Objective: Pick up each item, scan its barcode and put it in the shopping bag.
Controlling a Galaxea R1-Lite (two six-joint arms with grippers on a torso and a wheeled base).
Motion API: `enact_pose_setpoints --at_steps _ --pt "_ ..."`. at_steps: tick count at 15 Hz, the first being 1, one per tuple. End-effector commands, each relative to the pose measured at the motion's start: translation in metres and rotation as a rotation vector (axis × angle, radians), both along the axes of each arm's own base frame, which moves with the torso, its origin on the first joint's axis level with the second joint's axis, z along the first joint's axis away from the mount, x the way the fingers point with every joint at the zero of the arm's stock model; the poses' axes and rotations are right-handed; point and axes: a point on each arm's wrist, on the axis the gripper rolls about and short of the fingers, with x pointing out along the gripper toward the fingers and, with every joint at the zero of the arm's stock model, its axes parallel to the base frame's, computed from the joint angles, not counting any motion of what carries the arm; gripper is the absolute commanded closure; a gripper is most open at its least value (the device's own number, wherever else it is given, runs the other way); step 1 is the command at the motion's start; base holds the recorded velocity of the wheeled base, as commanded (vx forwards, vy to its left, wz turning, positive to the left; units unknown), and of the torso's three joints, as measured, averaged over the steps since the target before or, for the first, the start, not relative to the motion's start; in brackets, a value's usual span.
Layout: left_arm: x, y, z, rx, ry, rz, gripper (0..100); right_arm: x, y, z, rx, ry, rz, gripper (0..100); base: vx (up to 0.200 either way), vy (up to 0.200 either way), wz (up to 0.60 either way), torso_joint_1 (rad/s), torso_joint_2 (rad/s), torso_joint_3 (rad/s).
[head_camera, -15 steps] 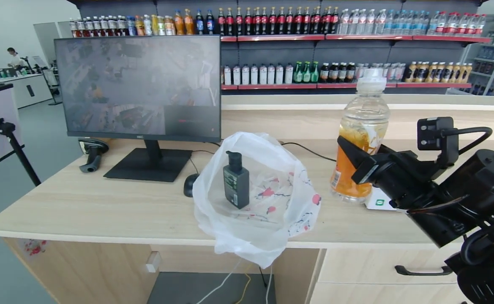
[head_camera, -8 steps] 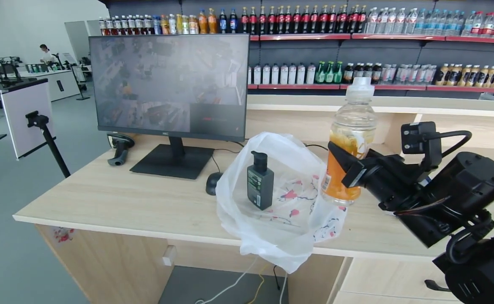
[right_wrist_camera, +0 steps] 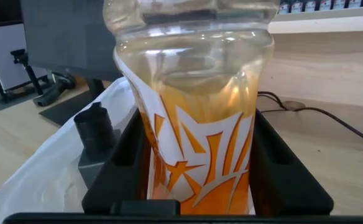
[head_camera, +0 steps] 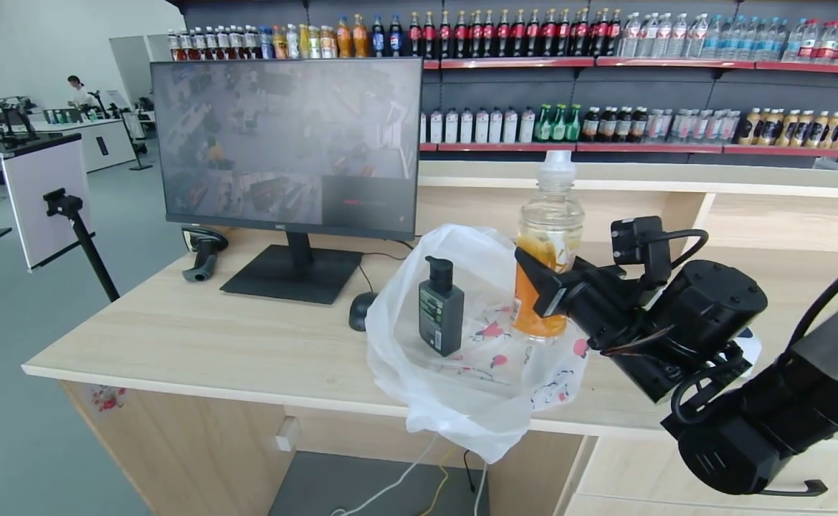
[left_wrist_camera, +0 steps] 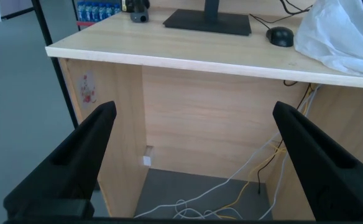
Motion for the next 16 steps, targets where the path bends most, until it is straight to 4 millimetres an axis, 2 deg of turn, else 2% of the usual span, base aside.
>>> enact_pose_setpoints --at_steps 1,8,12,16 --pt "0.0 0.0 0.0 0.0 0.0 0.0 0 0.014 0.007 -0.013 -0.008 0.016 0.0 100 0.0 0.0 0.0 0.0 0.0 0.0" --pt "0.0 0.0 0.0 0.0 0.0 0.0 0 0.05 0.006 -0.034 -0.009 0.017 -0.036 100 0.0 0.0 0.0 0.0 0.0 0.0" --pt "0.0 0.0 0.0 0.0 0.0 0.0 0 0.06 0.009 -0.043 -0.015 0.018 -0.037 100 0.0 0.0 0.0 0.0 0.0 0.0" --pt "0.0 0.0 0.0 0.0 0.0 0.0 0 0.061 0.007 -0.049 -0.027 0.036 -0.044 100 0.0 0.0 0.0 0.0 0.0 0.0"
